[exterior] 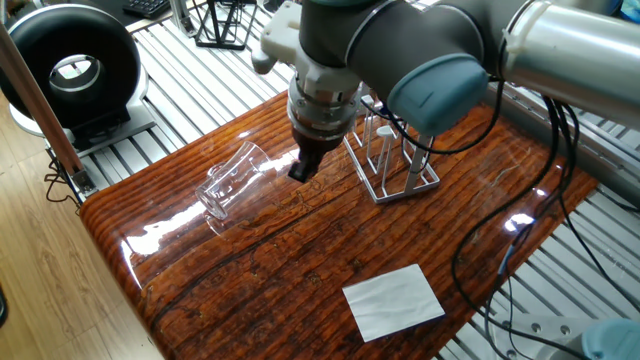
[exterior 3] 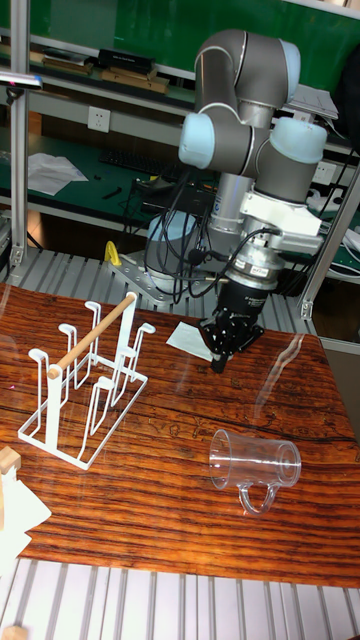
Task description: Put the cup on the cup rack
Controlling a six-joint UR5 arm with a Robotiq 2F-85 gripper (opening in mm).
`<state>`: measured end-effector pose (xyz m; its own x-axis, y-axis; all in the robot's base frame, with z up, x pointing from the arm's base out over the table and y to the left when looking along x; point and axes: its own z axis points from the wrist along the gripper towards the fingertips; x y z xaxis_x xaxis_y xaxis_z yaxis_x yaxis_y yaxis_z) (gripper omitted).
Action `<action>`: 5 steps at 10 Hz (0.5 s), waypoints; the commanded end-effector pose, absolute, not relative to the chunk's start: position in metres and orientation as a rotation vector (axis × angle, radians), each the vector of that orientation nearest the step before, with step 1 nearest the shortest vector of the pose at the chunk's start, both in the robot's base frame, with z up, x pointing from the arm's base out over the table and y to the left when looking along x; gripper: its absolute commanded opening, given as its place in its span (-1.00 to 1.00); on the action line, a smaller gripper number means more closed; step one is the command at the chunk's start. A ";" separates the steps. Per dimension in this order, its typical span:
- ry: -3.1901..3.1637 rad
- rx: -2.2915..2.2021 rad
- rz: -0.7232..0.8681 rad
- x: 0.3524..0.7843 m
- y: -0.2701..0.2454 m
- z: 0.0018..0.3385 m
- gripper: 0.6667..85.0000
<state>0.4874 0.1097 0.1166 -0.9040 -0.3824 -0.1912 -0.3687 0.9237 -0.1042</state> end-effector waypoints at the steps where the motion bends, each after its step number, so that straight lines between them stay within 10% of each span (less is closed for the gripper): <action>1: 2.822 -0.498 0.016 0.500 0.129 0.122 -0.99; 5: 2.766 -0.445 -0.034 0.517 0.122 0.127 -0.99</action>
<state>0.5079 0.1199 0.1225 -0.8976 -0.3358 -0.2856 -0.3259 0.9417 -0.0831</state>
